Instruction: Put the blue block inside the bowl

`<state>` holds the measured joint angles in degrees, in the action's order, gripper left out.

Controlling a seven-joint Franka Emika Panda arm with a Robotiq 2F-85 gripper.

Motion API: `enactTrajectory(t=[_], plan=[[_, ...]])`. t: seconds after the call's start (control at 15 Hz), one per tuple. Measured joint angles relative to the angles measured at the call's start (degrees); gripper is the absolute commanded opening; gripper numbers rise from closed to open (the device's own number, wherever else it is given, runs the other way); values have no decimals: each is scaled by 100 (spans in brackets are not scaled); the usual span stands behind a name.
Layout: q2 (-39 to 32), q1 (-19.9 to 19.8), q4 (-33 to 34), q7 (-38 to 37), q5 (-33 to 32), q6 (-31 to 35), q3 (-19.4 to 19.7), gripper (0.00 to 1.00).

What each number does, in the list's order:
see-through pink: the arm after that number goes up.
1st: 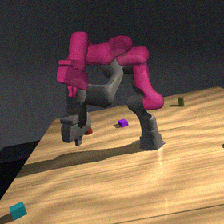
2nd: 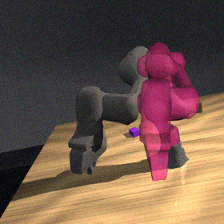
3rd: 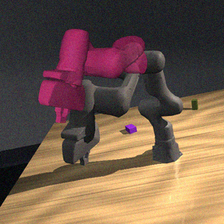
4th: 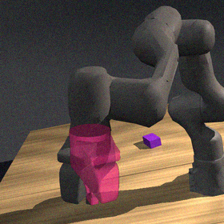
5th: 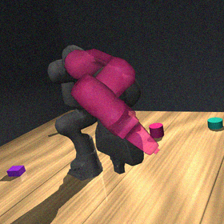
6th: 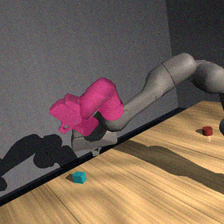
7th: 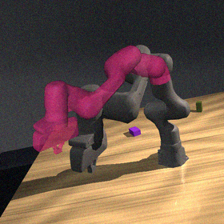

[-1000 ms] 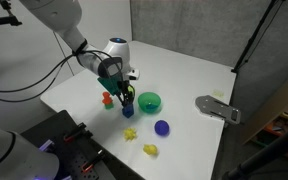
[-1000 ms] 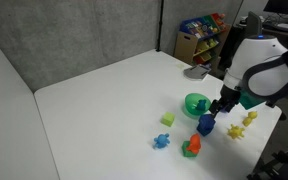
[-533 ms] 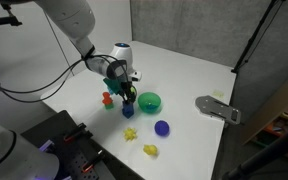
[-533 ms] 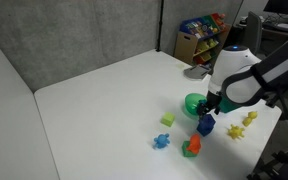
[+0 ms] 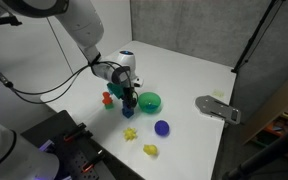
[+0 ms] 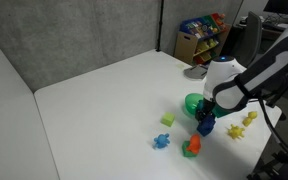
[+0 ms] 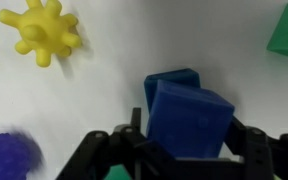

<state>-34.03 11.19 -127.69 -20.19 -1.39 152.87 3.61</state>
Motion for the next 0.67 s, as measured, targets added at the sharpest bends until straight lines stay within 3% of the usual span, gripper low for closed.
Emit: enactTrajectory(t=[0.13,0.2,0.4,0.67], plan=[[9,0,23,2,46,-93,-13,33],[46,-6,31,8,86,-177,-27,30],[308,-25,81,7,206,-441,-42,24],[577,-135,392,-33,237,-736,-11,24]])
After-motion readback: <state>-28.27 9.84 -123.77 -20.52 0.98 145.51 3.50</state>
